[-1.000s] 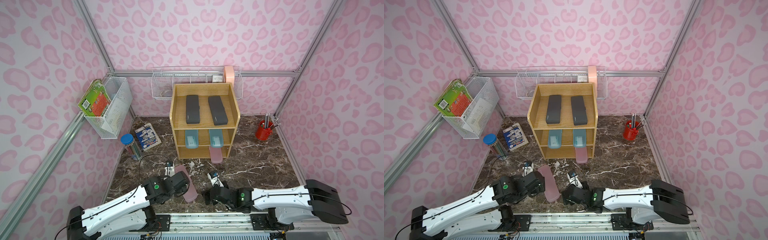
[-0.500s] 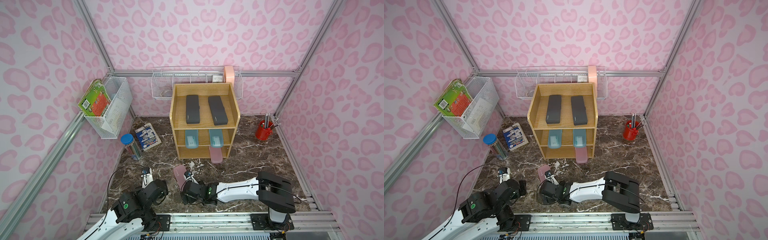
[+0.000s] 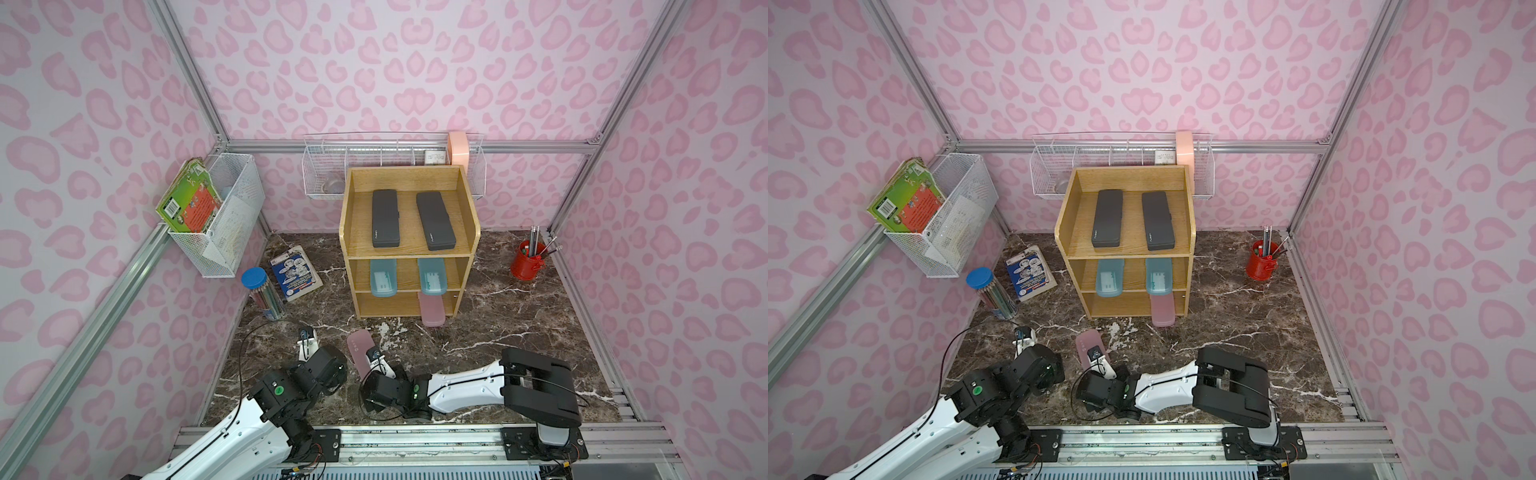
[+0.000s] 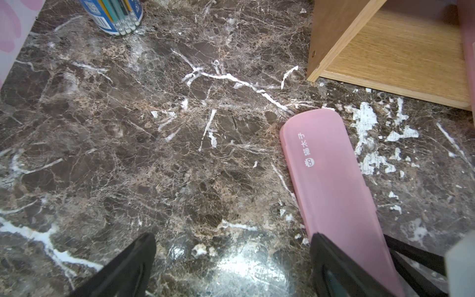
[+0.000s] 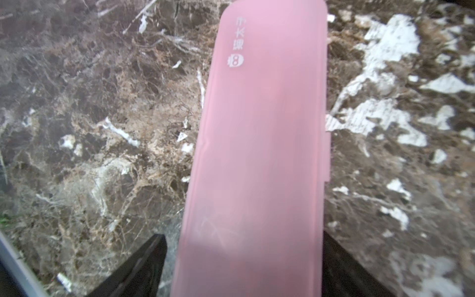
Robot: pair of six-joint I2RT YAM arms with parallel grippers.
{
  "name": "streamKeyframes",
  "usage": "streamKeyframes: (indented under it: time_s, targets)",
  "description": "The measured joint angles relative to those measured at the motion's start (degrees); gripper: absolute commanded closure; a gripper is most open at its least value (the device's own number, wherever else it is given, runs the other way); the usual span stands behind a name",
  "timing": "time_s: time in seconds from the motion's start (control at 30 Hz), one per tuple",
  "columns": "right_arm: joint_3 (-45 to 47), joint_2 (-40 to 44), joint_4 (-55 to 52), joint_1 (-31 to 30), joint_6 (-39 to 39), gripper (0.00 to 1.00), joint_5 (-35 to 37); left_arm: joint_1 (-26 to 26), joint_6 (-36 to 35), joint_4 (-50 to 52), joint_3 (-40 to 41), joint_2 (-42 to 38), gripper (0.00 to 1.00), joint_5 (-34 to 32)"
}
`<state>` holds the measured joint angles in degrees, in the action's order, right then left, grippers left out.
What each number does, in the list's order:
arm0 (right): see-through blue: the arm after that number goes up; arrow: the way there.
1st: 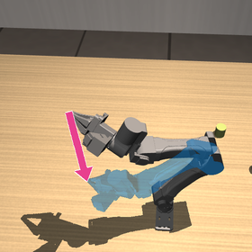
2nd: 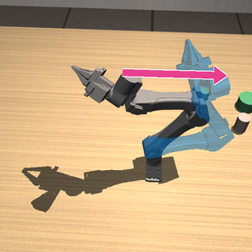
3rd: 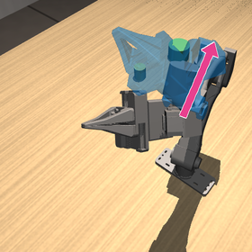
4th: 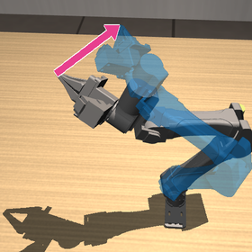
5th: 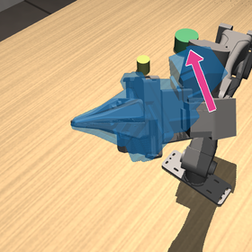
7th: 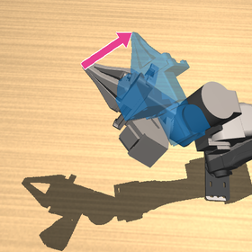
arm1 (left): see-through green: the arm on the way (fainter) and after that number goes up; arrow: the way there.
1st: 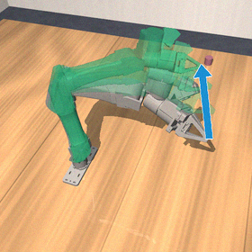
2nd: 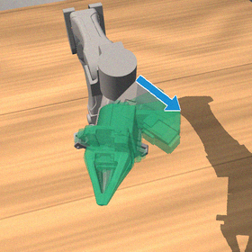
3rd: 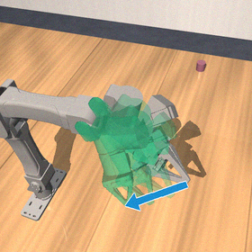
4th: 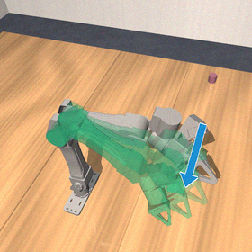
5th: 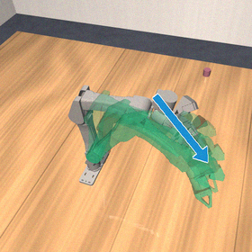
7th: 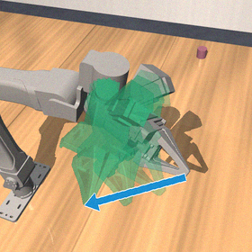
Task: Place the pencil cases on the shelf according to color
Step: Pick up the pencil case from the center of the board.
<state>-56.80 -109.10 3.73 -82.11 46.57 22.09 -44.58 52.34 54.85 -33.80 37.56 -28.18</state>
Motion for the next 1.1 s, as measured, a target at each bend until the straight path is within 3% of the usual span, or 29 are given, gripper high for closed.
streamKeyframes:
  time_s: [0.17,0.37,0.6,0.8,1.0,1.1]
  targets:
    - [5.9,4.3,3.9,-0.5,3.7,0.33,0.3,0.1,-1.5,-1.4,-3.4,4.5,0.02,0.8]
    - [12.1,11.9,0.1,-2.7,7.3,0.33,3.4,0.2,-1.9,-3.0,-4.0,8.0,0.02,1.0]
    - [12.8,15.2,-4.8,-2.6,8.3,0.09,6.5,0.2,-1.9,-6.1,-6.0,13.1,0.02,2.0]
    - [1.4,8.8,-10.7,-2.9,7.2,0.05,3.8,0.9,-3.2,-6.1,-7.0,14.2,0.02,0.2]
    - [-2.0,4.3,-14.3,-3.7,8.2,0.04,0.6,9.9,-5.9,-7.4,-2.3,7.9,0.02,2.1]
    - [-1.4,3.7,-14.9,-3.1,7.1,0.04,0.3,11.7,-6.7,-8.4,-1.6,6.6,0.02,3.7]
